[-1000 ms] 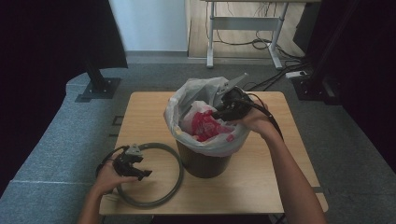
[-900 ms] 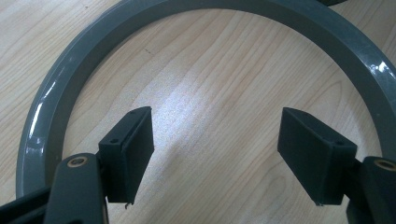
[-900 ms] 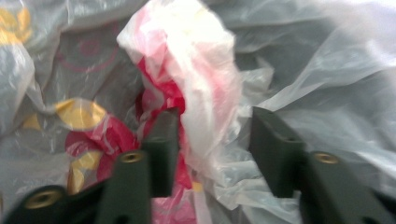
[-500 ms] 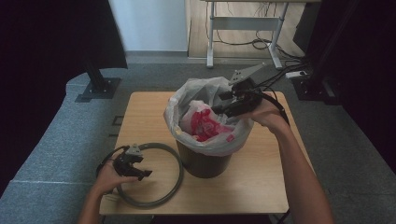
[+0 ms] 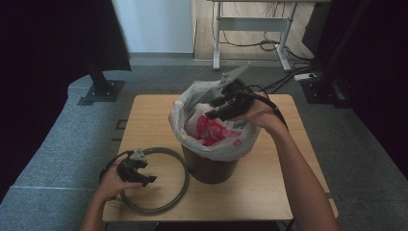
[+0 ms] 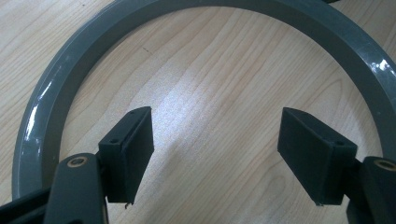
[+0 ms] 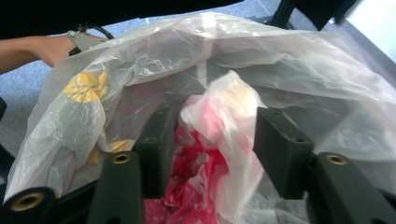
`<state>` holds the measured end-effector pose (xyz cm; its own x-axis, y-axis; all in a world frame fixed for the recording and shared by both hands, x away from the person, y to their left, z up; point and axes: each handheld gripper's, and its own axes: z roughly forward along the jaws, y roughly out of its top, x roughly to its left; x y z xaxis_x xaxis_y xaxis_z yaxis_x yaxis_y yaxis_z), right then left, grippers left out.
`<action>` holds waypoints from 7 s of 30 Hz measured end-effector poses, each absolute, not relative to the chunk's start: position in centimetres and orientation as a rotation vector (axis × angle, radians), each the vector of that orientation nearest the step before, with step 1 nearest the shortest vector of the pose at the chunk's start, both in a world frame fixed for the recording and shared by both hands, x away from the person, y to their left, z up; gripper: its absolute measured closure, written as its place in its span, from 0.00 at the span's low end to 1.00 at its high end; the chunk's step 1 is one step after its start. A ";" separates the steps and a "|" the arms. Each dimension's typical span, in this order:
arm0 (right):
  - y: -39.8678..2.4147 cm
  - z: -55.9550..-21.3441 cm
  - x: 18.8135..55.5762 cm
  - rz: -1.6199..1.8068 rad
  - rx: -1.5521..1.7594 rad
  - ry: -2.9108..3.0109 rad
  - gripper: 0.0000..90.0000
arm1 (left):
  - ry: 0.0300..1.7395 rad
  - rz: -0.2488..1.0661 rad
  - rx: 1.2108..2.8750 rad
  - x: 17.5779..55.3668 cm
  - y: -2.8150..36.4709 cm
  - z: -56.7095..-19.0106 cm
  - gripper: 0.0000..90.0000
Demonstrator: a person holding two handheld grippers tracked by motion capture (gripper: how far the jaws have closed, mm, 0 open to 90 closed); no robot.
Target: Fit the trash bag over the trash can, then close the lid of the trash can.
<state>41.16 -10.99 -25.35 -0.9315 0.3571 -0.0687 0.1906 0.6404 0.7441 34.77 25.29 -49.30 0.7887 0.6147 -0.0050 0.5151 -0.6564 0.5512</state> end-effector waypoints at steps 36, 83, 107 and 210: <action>-7.9 -29.9 42.7 0.752 0.462 2.825 0.88 | 0.834 0.240 2.454 34.8 25.2 -49.5 0.30; -20.6 -30.0 35.6 1.424 0.624 2.265 0.27 | 0.846 0.270 2.443 34.8 25.4 -49.7 0.28; -27.0 -31.6 32.6 1.542 0.686 2.114 0.27 | 0.843 0.273 2.443 34.8 25.4 -49.7 0.28; -31.3 -38.1 29.2 1.479 0.774 2.094 0.28 | 1.048 0.222 2.436 40.3 31.1 -51.6 0.87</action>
<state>29.17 -31.29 -38.06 -0.7359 0.6754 -0.0474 0.1811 0.2637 0.9474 40.25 31.07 -51.63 0.6940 0.7190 -0.0379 0.6417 -0.5939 0.4853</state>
